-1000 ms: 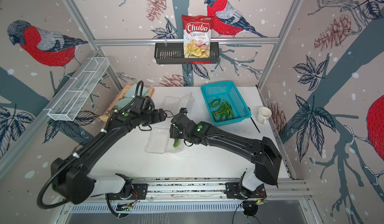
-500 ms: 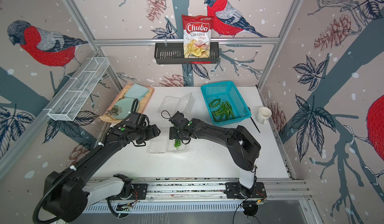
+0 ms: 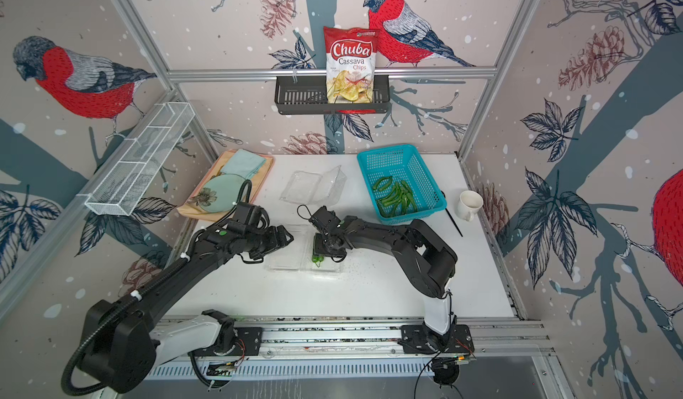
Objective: Take small green peppers out of containers
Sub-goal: Pick up the green pepper from the packing box, then place the green pepper in the basket.
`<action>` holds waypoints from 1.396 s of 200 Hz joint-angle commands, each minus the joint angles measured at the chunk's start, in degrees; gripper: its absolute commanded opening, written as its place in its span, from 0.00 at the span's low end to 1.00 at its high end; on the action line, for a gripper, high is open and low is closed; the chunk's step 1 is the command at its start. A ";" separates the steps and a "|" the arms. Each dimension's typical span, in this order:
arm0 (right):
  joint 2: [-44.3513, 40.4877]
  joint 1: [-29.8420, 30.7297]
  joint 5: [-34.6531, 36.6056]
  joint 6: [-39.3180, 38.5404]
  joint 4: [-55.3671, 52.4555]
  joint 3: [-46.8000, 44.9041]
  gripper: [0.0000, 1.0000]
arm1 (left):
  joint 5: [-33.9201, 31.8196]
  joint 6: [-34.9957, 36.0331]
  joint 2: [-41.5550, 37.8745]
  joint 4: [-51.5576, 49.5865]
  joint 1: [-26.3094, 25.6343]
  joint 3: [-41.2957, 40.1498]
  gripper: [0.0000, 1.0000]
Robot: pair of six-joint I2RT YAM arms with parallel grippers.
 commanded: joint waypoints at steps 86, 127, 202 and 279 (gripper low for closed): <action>3.41 1.03 2.40 1.23 -2.04 2.20 0.24 | 0.60 0.20 2.54 3.88 -6.80 0.14 0.84; -3.48 -1.27 -0.27 6.66 4.80 -4.36 0.20 | 0.69 0.29 3.32 6.39 -8.02 -1.64 0.77; -16.56 -3.76 -1.48 7.68 13.42 -9.83 0.19 | 1.36 1.09 4.78 9.03 -9.04 -4.38 0.68; -27.70 -6.72 0.69 8.86 14.85 -11.14 0.19 | 0.89 1.72 6.41 9.49 -9.26 -3.84 0.68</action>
